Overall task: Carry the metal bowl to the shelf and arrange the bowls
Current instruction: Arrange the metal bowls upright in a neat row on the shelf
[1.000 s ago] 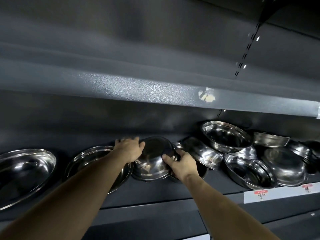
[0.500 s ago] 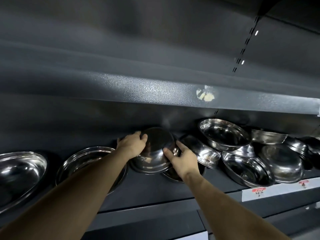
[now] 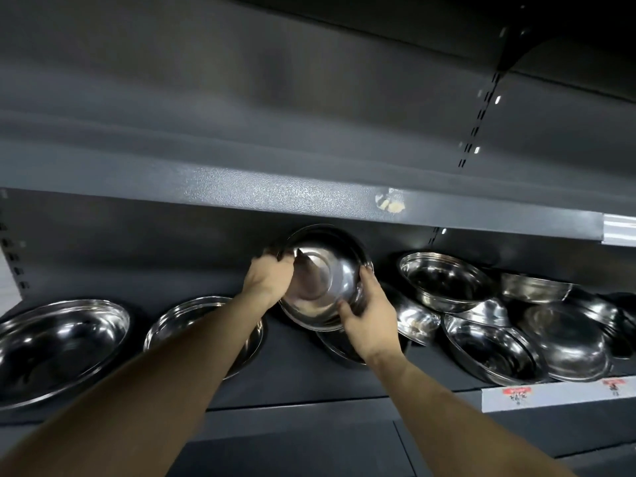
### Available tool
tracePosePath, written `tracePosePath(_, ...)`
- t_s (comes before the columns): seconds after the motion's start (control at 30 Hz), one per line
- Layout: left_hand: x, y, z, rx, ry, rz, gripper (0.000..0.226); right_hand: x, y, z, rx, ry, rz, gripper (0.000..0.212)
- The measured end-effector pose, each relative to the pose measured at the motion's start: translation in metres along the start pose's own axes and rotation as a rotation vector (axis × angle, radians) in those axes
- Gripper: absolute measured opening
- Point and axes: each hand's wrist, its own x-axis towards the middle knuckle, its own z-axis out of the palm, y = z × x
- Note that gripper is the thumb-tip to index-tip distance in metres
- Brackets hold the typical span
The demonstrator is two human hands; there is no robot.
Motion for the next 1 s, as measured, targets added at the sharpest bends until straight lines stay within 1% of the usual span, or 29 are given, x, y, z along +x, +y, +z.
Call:
tracePosePath(0.07, -0.004, 0.001, -0.006, -0.043, 0.013, -0.018, 0.062, -0.007, -0.007, -0.002, 0.050, 0.039, 0.024, 0.068)
tracePosePath(0.13, -0.009, 0.001, -0.011, -0.070, 0.028, -0.035, 0.062, -0.012, -0.012, -0.003, 0.147, 0.095, 0.089, 0.060)
tracePosePath(0.23, -0.016, 0.001, -0.020, -0.113, 0.044, -0.065, 0.066, -0.013, -0.013, -0.006, 0.255, 0.175, 0.165, 0.043)
tracePosePath(0.4, -0.036, 0.003, -0.036, -0.274, -0.053, -0.096, 0.087, -0.016, -0.016, -0.008, 0.378, 0.222, 0.201, 0.015)
tracePosePath(0.47, -0.041, 0.003, -0.038, -0.291, -0.065, -0.094, 0.093, -0.018, -0.019, -0.006, 0.435, 0.259, 0.247, 0.018)
tracePosePath(0.5, -0.043, 0.003, -0.038, -0.304, -0.062, -0.092, 0.089, -0.018, -0.020, -0.006, 0.477, 0.275, 0.287, 0.022)
tracePosePath(0.53, -0.046, 0.004, -0.037, -0.315, -0.051, -0.086, 0.078, -0.018, -0.022, -0.005, 0.516, 0.294, 0.332, 0.027)
tracePosePath(0.6, -0.051, 0.005, -0.035, -0.272, -0.005, -0.055, 0.049, -0.018, -0.025, -0.005, 0.568, 0.326, 0.424, 0.039)
tracePosePath(0.67, -0.056, 0.006, -0.032, -0.193, 0.014, -0.019, 0.024, -0.016, -0.027, -0.004, 0.643, 0.300, 0.504, 0.049)
tracePosePath(0.7, -0.058, 0.006, -0.031, -0.172, -0.001, 0.000, 0.021, -0.015, -0.029, -0.003, 0.670, 0.277, 0.528, 0.053)
tracePosePath(0.73, -0.060, 0.006, -0.029, -0.157, -0.029, 0.018, 0.028, -0.014, -0.029, -0.002, 0.667, 0.268, 0.539, 0.058)
tracePosePath(0.8, -0.065, 0.006, -0.028, -0.136, -0.095, 0.041, 0.055, -0.012, -0.030, 0.000, 0.601, 0.272, 0.535, 0.063)
tracePosePath(0.87, -0.068, 0.005, -0.028, -0.125, -0.143, 0.047, 0.074, -0.011, -0.029, 0.000, 0.540, 0.246, 0.533, 0.064)
tracePosePath(0.93, -0.070, 0.003, -0.029, -0.098, -0.171, 0.057, 0.083, -0.011, -0.027, 0.000, 0.485, 0.204, 0.561, 0.056)
tracePosePath(1.0, -0.072, 0.001, -0.030, -0.062, -0.180, 0.067, 0.086, -0.012, -0.024, -0.001, 0.459, 0.174, 0.596, 0.038)
